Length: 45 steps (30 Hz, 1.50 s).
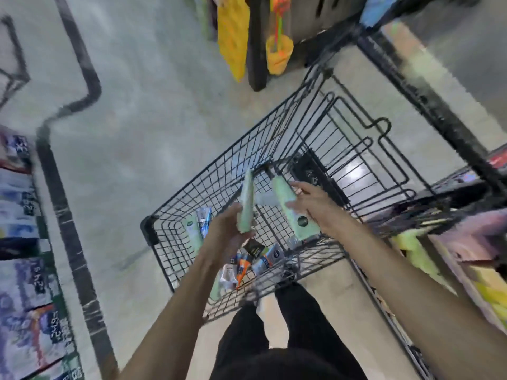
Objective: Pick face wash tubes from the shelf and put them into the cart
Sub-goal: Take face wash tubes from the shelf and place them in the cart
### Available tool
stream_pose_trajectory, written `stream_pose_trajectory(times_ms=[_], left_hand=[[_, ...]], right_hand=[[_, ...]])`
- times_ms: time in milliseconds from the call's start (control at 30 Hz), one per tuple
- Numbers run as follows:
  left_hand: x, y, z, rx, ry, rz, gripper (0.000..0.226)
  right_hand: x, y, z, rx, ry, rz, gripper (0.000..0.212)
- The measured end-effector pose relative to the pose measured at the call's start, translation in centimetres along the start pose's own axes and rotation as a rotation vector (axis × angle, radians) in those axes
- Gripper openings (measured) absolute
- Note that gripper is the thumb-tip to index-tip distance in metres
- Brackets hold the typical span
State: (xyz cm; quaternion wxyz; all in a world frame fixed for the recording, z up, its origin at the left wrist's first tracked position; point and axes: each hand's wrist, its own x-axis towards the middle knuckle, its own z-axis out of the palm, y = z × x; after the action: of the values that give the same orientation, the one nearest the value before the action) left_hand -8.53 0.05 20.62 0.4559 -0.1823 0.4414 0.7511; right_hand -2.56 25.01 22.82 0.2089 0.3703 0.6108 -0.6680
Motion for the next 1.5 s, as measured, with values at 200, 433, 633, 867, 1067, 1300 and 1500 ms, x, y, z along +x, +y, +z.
stream_pose_trajectory(times_ms=[200,433,633,867,1067,1300,1500], left_hand=[[-4.8,3.1,4.8,0.241,-0.153,0.063,0.067],[-11.1,3.4,8.4,0.320,-0.506,0.012,0.052],[-14.2,0.4,12.6,0.380,-0.662,-0.063,0.039],[-19.0,-6.9,19.2,0.442,-0.775,-0.162,0.045],[-24.3,-15.4,23.3,0.507,-0.821,-0.211,0.046],[-31.2,-24.3,26.3,0.609,-0.952,-0.242,0.061],[-35.7,-30.0,27.7,0.552,-1.017,-0.319,0.066]], right_hand=[[-10.3,-1.9,1.4,0.043,0.281,-0.220,0.044],[-22.1,0.3,1.4,0.106,0.444,-0.350,0.046],[-31.3,4.8,1.0,0.250,0.723,-0.429,0.042],[-41.3,12.1,-0.7,0.461,1.024,-0.482,0.026],[-49.0,19.8,-1.1,0.870,1.123,-0.622,0.029],[-56.8,28.3,-0.8,1.020,1.203,-0.729,0.018],[-61.7,33.5,-0.6,1.007,1.226,-0.735,0.028]])
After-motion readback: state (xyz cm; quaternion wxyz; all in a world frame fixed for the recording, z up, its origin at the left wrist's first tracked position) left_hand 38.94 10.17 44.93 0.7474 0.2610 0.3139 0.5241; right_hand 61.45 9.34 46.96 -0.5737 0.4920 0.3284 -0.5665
